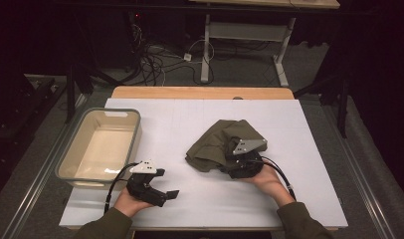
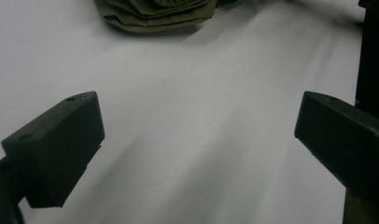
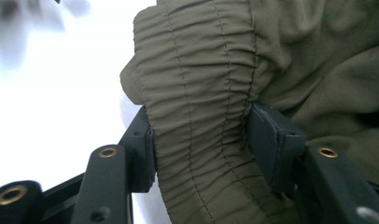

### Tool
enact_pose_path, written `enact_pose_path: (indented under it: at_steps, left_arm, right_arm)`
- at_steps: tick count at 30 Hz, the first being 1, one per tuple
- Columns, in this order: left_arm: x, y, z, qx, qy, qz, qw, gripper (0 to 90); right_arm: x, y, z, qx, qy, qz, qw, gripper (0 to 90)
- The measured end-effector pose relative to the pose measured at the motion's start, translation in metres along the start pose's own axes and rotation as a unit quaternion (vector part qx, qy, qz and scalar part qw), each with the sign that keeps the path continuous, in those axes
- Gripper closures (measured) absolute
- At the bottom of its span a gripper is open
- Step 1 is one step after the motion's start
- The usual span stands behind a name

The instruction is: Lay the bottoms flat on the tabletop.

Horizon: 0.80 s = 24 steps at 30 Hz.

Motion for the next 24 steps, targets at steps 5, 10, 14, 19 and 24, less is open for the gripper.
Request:
enact_pose_path:
  at_steps: [5, 10, 14, 19, 24]
  left_arm:
    - [0.000, 0.000, 0.000, 0.000, 0.000, 0.000, 1.0000, 0.9]
    - [0.000, 0.000, 0.000, -0.001, 0.000, -0.001, 1.0000, 0.9]
    - [0.000, 0.000, 0.000, -0.001, 0.000, -0.001, 1.0000, 0.9]
    - [0.000, 0.000, 0.000, 0.000, 0.000, 0.000, 1.0000, 0.9]
    - [0.000, 0.000, 0.000, 0.000, 0.000, 0.000, 1.0000, 0.9]
  right_arm:
    - [0.001, 0.007, 0.003, 0.016, -0.011, 0.009, 0.9998, 51.3]
    - [-0.001, 0.014, 0.006, 0.024, -0.022, 0.017, 0.9993, 50.6]
    - [-0.001, 0.017, 0.006, 0.024, -0.020, 0.020, 0.9993, 51.4]
    - [0.002, 0.021, 0.005, 0.024, -0.012, 0.025, 0.9993, 69.5]
    - [0.004, 0.027, 0.005, 0.019, -0.010, 0.032, 0.9993, 75.8]
Point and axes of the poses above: each handheld gripper's, and its own axes: y roughly backward along the jaws, x roughly out of its top, z roughly to its right, the point moved 8 cm from there along -y, roughly forward along the jaws, and after that the axes turned 4 degrees about z, right-handed, at the moved point
